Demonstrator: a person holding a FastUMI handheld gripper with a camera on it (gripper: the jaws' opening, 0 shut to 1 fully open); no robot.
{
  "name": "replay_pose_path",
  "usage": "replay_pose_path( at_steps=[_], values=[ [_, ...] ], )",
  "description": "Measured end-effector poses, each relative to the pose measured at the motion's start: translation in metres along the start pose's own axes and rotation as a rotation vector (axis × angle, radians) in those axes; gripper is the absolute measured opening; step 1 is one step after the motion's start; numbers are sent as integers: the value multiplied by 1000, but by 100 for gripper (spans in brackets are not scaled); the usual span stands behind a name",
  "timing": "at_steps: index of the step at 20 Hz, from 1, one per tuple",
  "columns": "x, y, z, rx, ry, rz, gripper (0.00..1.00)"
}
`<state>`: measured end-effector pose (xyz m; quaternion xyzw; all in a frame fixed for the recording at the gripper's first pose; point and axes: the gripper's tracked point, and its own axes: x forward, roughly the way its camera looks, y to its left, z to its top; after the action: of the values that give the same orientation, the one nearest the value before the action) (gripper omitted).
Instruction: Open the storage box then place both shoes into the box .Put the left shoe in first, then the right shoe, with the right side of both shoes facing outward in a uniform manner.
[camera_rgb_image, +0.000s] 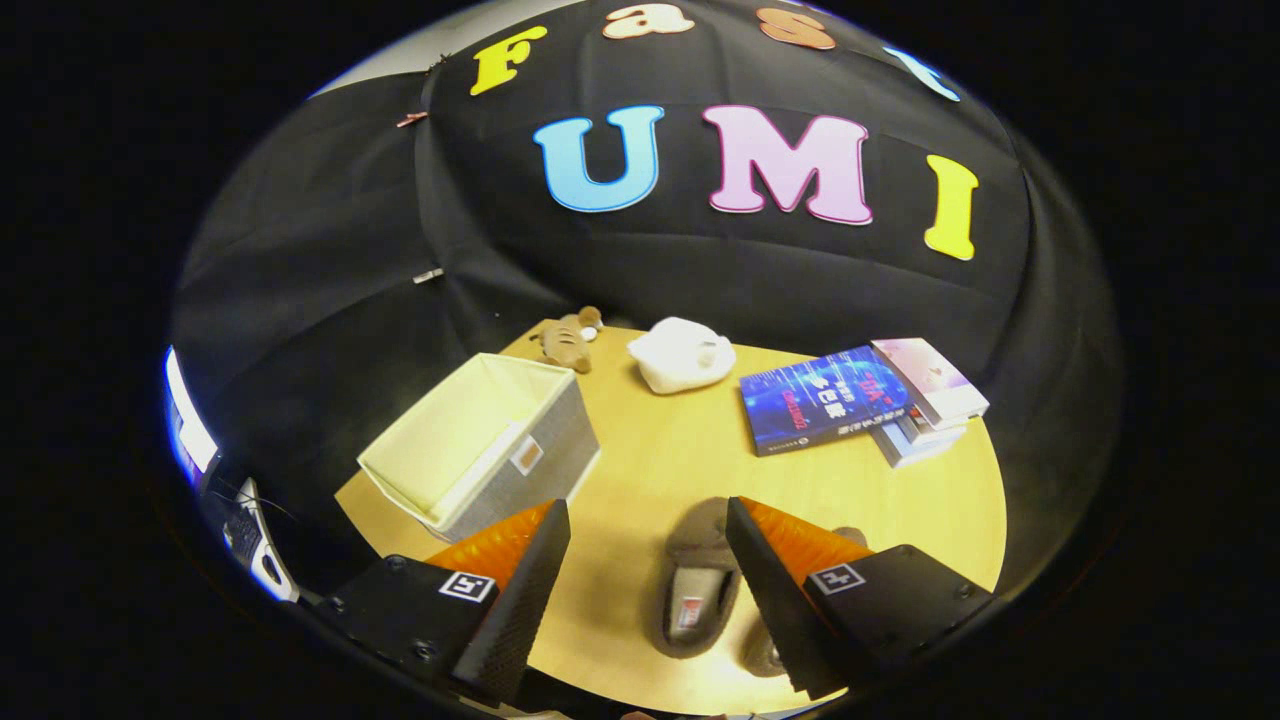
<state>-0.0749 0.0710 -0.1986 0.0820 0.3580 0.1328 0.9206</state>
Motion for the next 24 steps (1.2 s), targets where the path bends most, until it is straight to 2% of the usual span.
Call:
replay_pose_path(
  at_steps=[5,14,17,22,24],
  values=[
    [3,-42,-45,-11,58,-87,98],
    [26,-58,-82,-54,106,-96,97],
    [46,-59,-96,-80,131,-86,94],
    [79,-72,-130,-152,211,-98,95],
    [94,-79,-140,-153,231,-113,92]
  ],
)
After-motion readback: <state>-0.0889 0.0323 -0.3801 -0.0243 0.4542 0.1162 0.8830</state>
